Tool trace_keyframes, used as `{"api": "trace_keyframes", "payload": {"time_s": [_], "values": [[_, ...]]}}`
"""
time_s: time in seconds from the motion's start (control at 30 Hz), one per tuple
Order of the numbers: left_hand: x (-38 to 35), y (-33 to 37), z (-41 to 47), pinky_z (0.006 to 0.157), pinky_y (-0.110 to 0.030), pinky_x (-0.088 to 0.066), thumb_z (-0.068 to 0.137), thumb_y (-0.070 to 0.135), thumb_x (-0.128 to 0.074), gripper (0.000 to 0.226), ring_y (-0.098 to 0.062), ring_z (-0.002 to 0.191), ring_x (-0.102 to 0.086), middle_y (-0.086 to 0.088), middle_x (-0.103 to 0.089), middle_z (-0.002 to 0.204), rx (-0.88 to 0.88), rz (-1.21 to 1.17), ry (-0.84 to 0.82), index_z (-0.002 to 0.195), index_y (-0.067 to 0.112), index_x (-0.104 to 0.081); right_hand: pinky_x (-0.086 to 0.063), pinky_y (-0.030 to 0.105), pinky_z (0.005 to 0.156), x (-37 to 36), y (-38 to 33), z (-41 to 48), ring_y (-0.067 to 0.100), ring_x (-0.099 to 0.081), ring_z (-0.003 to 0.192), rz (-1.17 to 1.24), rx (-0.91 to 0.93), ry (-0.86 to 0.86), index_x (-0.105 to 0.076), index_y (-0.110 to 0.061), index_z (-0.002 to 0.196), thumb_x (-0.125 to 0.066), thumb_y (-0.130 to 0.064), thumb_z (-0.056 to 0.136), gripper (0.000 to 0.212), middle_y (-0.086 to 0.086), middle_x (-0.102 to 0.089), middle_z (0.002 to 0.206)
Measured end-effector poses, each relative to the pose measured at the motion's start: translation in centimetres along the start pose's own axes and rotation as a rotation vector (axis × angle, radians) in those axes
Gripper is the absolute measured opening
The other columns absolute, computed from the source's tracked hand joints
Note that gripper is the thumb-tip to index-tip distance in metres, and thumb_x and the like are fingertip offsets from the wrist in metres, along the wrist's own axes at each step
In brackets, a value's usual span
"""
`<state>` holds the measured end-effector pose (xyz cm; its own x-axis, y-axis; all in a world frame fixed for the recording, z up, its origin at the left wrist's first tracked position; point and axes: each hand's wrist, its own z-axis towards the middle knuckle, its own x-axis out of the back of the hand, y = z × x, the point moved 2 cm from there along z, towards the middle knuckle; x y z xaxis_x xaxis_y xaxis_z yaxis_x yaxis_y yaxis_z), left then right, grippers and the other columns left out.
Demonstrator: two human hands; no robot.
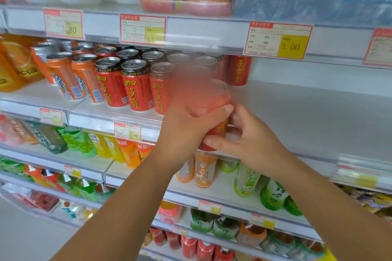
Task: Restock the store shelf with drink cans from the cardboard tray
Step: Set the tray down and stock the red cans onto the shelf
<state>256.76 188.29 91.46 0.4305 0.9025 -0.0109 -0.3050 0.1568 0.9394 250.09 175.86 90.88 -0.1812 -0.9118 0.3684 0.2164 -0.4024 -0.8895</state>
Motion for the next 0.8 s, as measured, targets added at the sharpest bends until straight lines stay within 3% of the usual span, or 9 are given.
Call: {"api": "trace_keyframes", "payload": {"time_s": [0.07, 0.17, 0.27, 0.37, 0.53, 0.67, 0.8], "values": [[-0.4, 0.0, 0.5, 0.09, -0.028, -0.055, 0.066, 0.033, -0.085, 0.063, -0.009, 0.104, -0.067, -0.001, -0.065, 0.122, -0.032, 0.04, -0.046, 0.124, 0.029, -0.06, -0.052, 0.037, 0.094, 0.4, 0.1, 0.3, 0.005, -0.065, 0.105, -0.011, -0.013, 0.117, -0.052, -0.038, 0.126, -0.083, -0.038, 0.06, 0.073, -0.015, -0.068, 0.115], [0.1, -0.8, 1.3, 0.097, -0.022, -0.048, 0.072, 0.039, -0.082, 0.072, -0.003, 0.115, -0.06, 0.004, -0.062, 0.127, -0.091, 0.15, -0.096, 0.136, 0.024, -0.053, -0.054, 0.03, 0.088, 1.7, 0.5, 0.8, 0.0, -0.065, 0.098, -0.071, -0.025, 0.313, -0.055, -0.033, 0.117, -0.088, -0.035, 0.06, 0.065, -0.015, -0.069, 0.108], [2.5, -3.1, 1.6, 0.099, -0.022, -0.041, 0.074, 0.055, -0.076, 0.075, -0.003, 0.117, -0.054, 0.012, -0.062, 0.123, -0.147, 0.612, -0.044, 0.138, 0.026, -0.052, -0.048, 0.02, 0.081, 4.4, 1.4, 2.6, -0.006, -0.06, 0.091, -0.206, -0.095, 0.518, -0.048, -0.029, 0.116, -0.087, -0.031, 0.062, 0.066, -0.018, -0.062, 0.103], [4.2, -6.0, 1.0, 0.096, -0.035, -0.045, 0.074, 0.07, -0.06, 0.066, -0.018, 0.108, -0.061, 0.005, -0.069, 0.115, -0.284, 0.991, -0.062, 0.12, 0.024, -0.068, -0.05, 0.033, 0.088, 6.3, 3.3, 5.5, 0.011, -0.062, 0.099, -0.332, -0.197, 0.528, -0.044, -0.021, 0.123, -0.087, -0.035, 0.061, 0.076, -0.005, -0.062, 0.113], [4.6, -9.3, 0.7, 0.102, -0.036, -0.032, 0.08, 0.07, -0.055, 0.065, -0.026, 0.108, -0.054, 0.001, -0.062, 0.114, -0.478, 1.138, -0.055, 0.119, 0.019, -0.064, -0.049, 0.043, 0.094, 6.4, 5.7, 9.2, 0.024, -0.061, 0.108, -0.402, -0.263, 0.53, -0.04, -0.013, 0.123, -0.086, -0.036, 0.065, 0.078, 0.006, -0.06, 0.121], [4.7, -9.7, 0.8, 0.101, -0.04, -0.034, 0.081, 0.07, -0.054, 0.062, -0.025, 0.103, -0.052, 0.001, -0.06, 0.11, -0.532, 1.132, -0.042, 0.116, 0.019, -0.064, -0.049, 0.042, 0.094, 6.5, 6.7, 11.8, 0.027, -0.06, 0.11, -0.404, -0.253, 0.538, -0.035, -0.01, 0.123, -0.086, -0.037, 0.066, 0.081, 0.009, -0.057, 0.125], [4.7, -9.9, 0.9, 0.097, -0.038, -0.035, 0.082, 0.071, -0.055, 0.063, -0.026, 0.101, -0.052, 0.0, -0.059, 0.107, -0.54, 1.137, -0.036, 0.115, 0.019, -0.065, -0.046, 0.028, 0.082, 6.9, 7.5, 12.2, 0.018, -0.059, 0.103, -0.278, -0.261, 0.47, -0.026, -0.012, 0.132, -0.083, -0.021, 0.071, 0.083, 0.004, -0.054, 0.118]]}}
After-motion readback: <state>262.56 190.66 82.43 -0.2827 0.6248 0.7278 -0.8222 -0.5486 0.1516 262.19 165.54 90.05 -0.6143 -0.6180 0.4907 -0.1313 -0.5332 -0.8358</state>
